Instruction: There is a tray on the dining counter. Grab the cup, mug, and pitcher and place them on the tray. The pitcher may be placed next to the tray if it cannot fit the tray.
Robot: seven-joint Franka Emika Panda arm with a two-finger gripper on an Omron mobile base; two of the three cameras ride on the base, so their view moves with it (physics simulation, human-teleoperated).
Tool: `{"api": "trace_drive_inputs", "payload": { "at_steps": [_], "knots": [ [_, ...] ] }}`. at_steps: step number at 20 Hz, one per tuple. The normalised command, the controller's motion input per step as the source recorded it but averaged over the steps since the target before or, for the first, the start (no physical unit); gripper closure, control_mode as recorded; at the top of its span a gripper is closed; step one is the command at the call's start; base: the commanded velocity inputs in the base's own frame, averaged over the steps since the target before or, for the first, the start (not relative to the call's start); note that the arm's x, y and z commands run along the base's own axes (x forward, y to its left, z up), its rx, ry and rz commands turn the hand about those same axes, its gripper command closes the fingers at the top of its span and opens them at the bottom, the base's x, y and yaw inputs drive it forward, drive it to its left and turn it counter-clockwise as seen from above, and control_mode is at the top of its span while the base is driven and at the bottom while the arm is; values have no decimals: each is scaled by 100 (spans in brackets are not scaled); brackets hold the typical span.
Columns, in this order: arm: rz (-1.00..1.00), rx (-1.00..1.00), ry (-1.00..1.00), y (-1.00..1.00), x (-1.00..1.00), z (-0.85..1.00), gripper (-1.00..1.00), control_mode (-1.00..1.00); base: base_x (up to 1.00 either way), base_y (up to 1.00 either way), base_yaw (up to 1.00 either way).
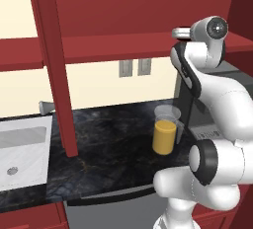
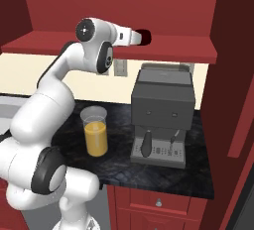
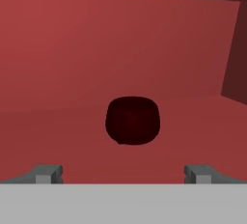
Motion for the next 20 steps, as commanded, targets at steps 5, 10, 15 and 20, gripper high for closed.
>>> {"api": "trace_drive_inputs", "payload": {
  "at_steps": [5,10,15,20],
  "knots": [
    [0,0,0,0,9,0,-100,-100,0,0,0],
    [0,0,0,0,19,-1,-100,-100,0,0,0],
    [0,0,0,0,22,-4,-100,-100,0,0,0],
    [0,0,0,0,14,-6,-100,-100,0,0,0]
  ]
}}
